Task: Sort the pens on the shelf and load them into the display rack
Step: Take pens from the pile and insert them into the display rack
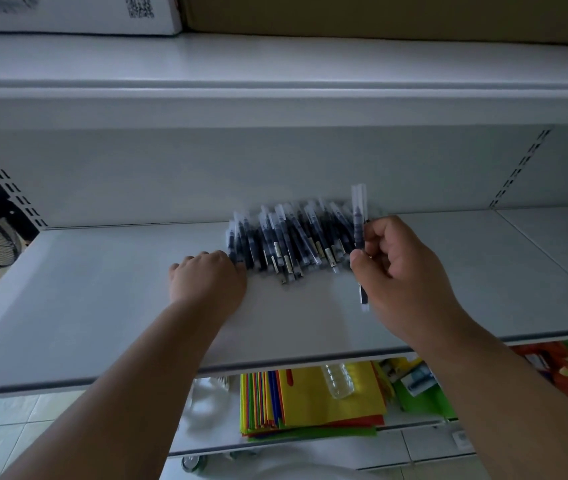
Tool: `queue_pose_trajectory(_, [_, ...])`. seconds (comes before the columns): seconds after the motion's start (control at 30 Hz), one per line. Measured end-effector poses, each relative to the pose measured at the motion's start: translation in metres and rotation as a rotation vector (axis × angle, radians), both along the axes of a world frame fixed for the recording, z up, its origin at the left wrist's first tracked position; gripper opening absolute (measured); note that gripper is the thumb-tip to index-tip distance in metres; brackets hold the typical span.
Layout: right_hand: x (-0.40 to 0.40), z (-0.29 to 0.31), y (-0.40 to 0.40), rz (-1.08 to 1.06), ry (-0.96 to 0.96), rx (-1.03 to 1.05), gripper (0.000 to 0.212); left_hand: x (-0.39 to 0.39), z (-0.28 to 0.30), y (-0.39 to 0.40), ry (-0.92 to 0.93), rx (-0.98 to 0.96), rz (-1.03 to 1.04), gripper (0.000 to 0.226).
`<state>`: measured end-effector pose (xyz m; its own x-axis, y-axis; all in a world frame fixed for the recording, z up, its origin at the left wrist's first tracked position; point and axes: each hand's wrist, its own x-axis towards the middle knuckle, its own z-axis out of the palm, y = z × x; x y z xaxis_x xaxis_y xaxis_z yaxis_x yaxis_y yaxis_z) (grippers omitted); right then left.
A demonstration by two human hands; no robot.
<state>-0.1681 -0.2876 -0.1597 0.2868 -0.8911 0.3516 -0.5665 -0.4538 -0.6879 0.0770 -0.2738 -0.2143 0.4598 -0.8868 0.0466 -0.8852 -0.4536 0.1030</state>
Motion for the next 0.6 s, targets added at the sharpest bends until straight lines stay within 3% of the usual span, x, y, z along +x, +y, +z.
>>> queue_pose_trajectory(0.1, [0.000,-0.002,0.002,-0.006,-0.004,0.012,0.013,-0.002,0.004,-0.003,0.001,0.035,-0.005,0.028])
queue_pose_trajectory(0.3, [0.005,-0.001,0.004,0.010,-0.014,0.006,0.010,-0.001,0.004,-0.003,0.028,0.007,-0.054,0.037])
queue_pose_trajectory(0.47, [0.005,-0.001,0.001,0.004,-0.017,-0.009,0.011,0.001,-0.001,0.016,0.178,-0.200,-0.079,0.034])
queue_pose_trajectory(0.6, [0.000,0.002,-0.004,-0.007,-0.045,-0.024,0.011,-0.021,0.002,0.034,0.454,-0.440,-0.137,0.029])
